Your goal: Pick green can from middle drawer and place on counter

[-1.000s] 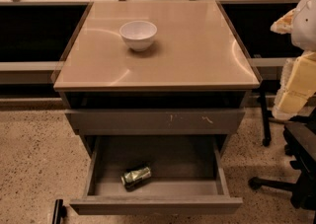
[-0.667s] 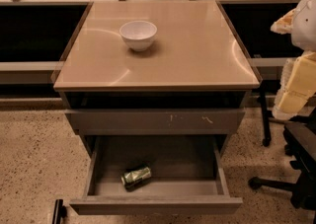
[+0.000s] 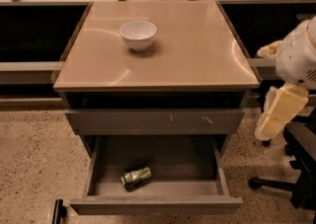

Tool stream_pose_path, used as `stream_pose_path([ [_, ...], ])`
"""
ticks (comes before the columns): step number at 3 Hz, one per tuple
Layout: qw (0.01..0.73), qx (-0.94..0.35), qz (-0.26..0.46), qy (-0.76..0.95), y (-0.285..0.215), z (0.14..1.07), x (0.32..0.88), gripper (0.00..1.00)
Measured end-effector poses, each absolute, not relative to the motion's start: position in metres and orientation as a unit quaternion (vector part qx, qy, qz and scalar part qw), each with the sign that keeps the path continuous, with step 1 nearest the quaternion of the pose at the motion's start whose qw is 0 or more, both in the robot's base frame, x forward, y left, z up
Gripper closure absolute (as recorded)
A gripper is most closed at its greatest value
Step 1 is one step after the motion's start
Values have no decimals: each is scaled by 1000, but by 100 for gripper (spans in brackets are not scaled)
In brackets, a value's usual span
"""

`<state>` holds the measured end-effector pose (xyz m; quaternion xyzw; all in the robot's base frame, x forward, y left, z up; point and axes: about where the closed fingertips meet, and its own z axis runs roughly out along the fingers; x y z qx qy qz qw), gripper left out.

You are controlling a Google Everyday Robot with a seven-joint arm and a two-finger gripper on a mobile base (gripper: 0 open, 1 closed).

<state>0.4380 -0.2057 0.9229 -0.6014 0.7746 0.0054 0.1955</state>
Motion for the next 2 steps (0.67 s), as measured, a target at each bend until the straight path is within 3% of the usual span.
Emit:
stream_pose_path([
  [1,235,-584,69,774,-180,832,453,0],
  [2,235,-584,69,774,-180,832,453,0],
])
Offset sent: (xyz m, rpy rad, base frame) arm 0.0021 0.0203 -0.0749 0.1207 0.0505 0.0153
